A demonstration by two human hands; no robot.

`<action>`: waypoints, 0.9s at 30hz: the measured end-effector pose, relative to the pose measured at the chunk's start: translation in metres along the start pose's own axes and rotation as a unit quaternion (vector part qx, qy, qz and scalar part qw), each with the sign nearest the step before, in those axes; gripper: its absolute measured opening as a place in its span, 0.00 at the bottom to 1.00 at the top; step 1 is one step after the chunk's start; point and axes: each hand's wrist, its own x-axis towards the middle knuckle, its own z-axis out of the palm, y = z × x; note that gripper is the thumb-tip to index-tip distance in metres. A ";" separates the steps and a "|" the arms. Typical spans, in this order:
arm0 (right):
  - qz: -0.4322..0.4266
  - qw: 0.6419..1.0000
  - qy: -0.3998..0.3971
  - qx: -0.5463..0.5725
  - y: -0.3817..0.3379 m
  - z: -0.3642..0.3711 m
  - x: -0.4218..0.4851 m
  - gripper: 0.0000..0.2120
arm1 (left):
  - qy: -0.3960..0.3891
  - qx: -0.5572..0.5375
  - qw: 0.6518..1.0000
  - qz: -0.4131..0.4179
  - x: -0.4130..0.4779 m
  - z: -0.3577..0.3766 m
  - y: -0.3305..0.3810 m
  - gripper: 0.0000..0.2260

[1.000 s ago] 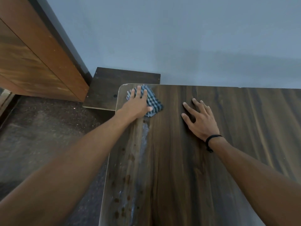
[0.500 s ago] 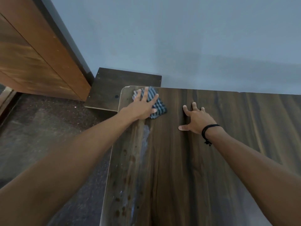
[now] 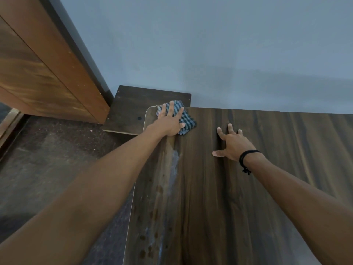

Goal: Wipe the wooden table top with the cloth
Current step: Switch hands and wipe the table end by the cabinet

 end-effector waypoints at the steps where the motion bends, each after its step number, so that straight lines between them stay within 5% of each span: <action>1: 0.000 1.000 0.004 0.002 0.001 0.002 -0.001 0.48 | 0.001 0.006 1.000 0.011 0.000 0.004 0.001 0.30; 4: -0.008 1.000 0.016 -0.002 0.003 0.005 -0.002 0.48 | -0.010 0.028 0.998 0.047 -0.009 0.030 -0.007 0.30; 9: -0.005 1.000 0.015 0.001 0.002 0.003 -0.002 0.48 | 0.058 -0.034 0.997 -0.030 0.010 -0.001 -0.002 0.30; 14: -0.013 1.000 0.020 -0.010 0.005 0.006 0.000 0.48 | 0.017 0.050 0.998 0.046 -0.011 0.030 -0.003 0.29; 18: -0.008 1.000 0.023 -0.010 0.005 0.006 0.001 0.48 | 0.052 -0.009 0.998 -0.025 0.003 -0.003 -0.015 0.30; 27: -0.006 1.000 0.029 -0.010 0.005 0.006 0.000 0.47 | 0.056 -0.053 0.996 -0.050 -0.003 0.000 -0.044 0.30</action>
